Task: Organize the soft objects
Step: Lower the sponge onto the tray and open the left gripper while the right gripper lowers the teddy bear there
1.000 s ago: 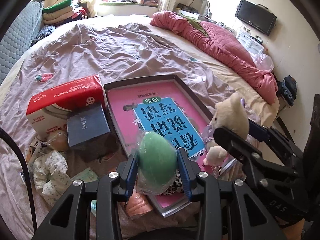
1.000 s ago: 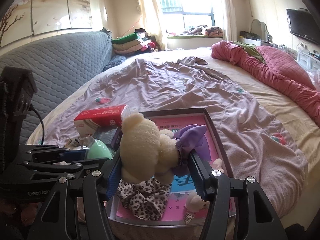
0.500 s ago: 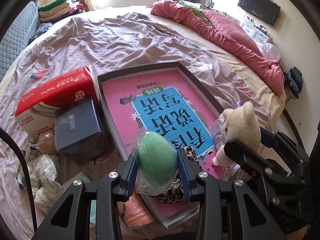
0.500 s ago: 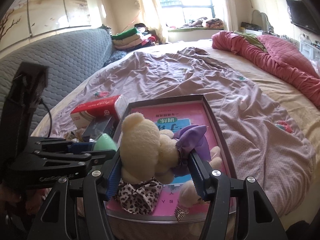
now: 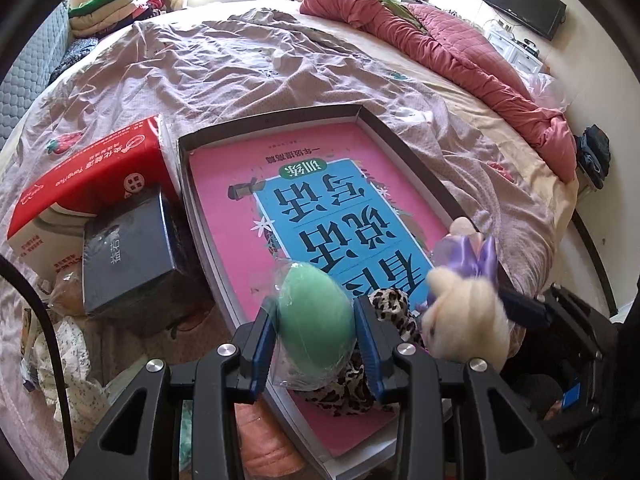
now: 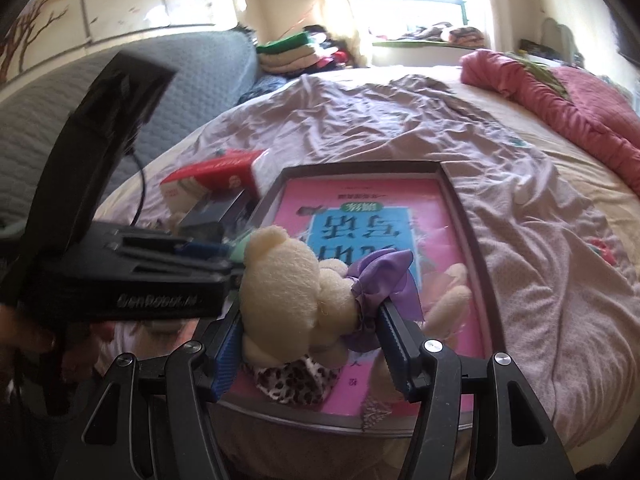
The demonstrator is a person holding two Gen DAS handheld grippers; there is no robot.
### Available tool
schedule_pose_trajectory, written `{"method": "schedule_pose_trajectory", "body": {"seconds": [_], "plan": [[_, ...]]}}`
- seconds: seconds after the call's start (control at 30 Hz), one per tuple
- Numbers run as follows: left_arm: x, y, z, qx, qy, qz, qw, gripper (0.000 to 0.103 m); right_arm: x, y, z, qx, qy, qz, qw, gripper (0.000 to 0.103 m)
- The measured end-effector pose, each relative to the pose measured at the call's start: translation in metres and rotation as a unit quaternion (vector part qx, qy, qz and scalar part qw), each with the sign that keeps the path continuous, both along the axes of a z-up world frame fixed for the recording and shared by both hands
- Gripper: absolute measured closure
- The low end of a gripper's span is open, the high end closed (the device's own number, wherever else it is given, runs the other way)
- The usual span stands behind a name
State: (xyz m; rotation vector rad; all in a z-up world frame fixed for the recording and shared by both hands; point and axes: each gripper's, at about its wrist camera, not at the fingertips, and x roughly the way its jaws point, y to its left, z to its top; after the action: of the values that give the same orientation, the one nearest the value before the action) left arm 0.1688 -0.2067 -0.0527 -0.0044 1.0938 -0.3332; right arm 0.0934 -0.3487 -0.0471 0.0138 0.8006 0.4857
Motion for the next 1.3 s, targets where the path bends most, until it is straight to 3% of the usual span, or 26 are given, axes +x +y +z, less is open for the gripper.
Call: {"method": "schedule_pose_trajectory", "body": {"seconds": [0.4,0.93,1.3], "plan": [[0.016,-0.005,-0.009,0.01,0.024,-0.006,0.9996,0.064,0.002,0.029,-0.029,-0.099,0.023,0.041,0.994,0.039],[0.022,-0.001,-0.014,-0.011,0.035,0.007,0.9993,0.062,0.008,0.027,-0.034,-0.077,0.026,0.016,0.997,0.034],[0.023,0.003,-0.014,-0.025,0.044,0.014,0.9986,0.05,0.005,0.025,-0.03,-0.069,0.024,0.017,0.997,0.027]]}}
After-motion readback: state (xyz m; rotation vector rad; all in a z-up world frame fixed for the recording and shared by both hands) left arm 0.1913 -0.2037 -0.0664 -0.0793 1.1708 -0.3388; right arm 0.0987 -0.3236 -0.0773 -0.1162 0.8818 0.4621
